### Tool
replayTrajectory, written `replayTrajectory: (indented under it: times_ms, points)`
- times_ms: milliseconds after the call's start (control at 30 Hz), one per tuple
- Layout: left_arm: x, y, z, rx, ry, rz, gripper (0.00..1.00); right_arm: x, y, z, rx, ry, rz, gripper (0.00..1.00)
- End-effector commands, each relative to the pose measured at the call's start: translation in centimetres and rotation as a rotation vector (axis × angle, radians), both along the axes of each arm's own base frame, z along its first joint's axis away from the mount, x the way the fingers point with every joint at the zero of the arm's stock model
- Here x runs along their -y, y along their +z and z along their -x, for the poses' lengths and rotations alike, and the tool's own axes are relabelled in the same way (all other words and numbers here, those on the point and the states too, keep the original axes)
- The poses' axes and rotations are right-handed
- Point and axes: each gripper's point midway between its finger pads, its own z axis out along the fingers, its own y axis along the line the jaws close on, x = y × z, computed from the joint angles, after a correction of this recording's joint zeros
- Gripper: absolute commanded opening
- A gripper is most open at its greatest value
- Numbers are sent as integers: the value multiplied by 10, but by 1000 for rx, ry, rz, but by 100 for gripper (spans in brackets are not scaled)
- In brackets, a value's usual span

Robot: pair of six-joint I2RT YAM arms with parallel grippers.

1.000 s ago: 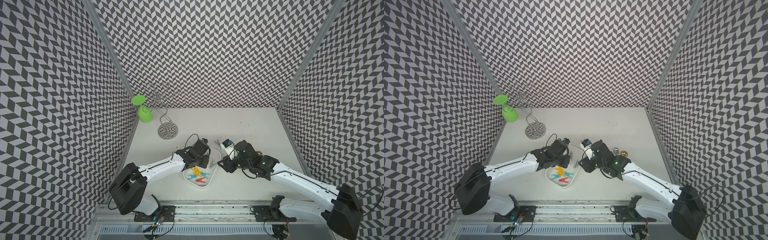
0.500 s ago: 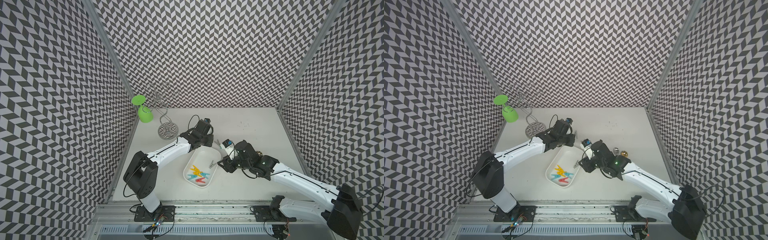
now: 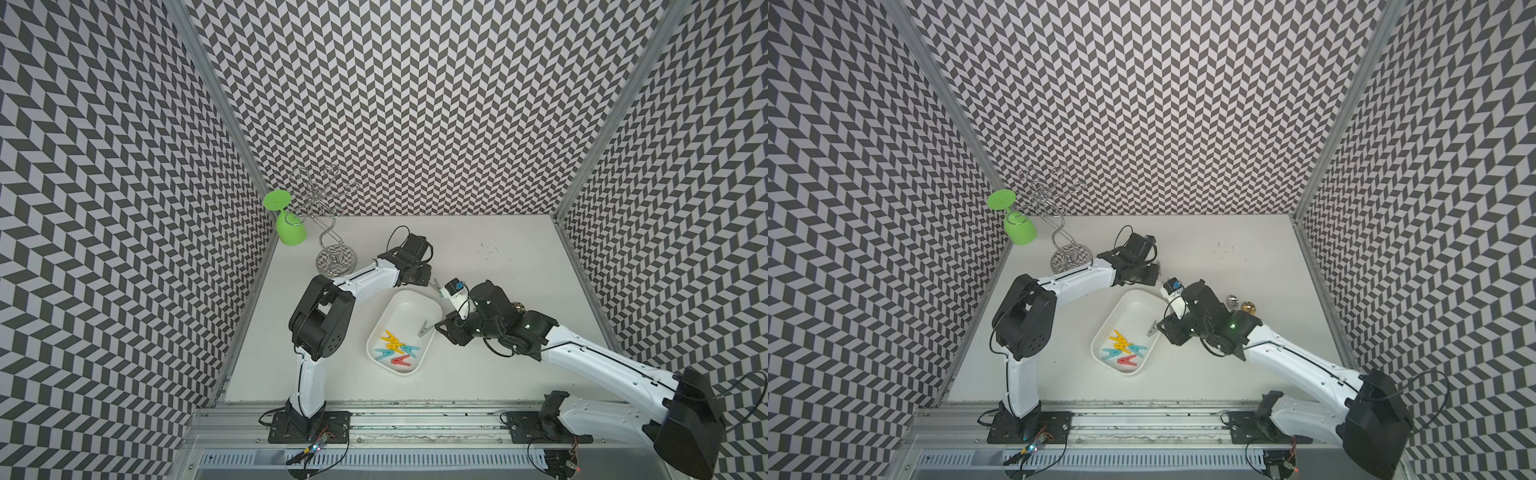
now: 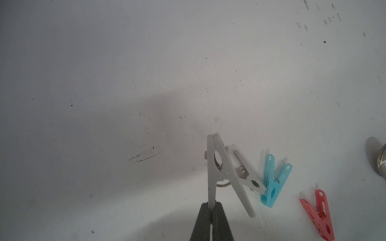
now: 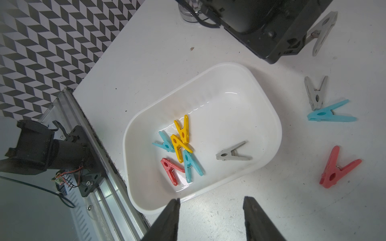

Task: Take the clothespins out of the storage box
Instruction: Place the clothespin at the center of the board.

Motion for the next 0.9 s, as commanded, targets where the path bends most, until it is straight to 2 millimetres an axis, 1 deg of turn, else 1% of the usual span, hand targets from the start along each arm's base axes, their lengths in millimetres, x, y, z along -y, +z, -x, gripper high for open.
replayTrajectory:
  times_ms: [0,133,267,367,467,567,667,733,833,867]
  points:
    - [2,-5,-4,-20,-22,-10,6,-2,11,-1,40,1,-28,52]
    - [2,-16,-5,-41,-24,-23,9,-3,11,-1,40,2,-28,52]
    - [1,-23,-3,-54,-23,-34,13,-3,10,-1,37,4,-28,52]
    - [0,-24,-2,-59,-23,-35,18,-4,10,-1,37,4,-27,52]
    - [0,-18,-2,-49,-22,-27,23,-4,10,-2,37,5,-27,52]
    - [0,-1,-1,-24,-21,-10,27,-6,9,-1,33,10,-29,52]
    - [-1,29,2,22,-27,27,30,-11,7,1,25,29,-35,53]
    - [-5,51,5,60,-23,54,32,-19,4,4,17,54,-35,53]
    - [-12,77,12,105,-12,78,34,-33,-4,13,4,109,-27,51]
    - [-15,83,14,115,-9,82,34,-38,-7,16,0,129,-25,50]
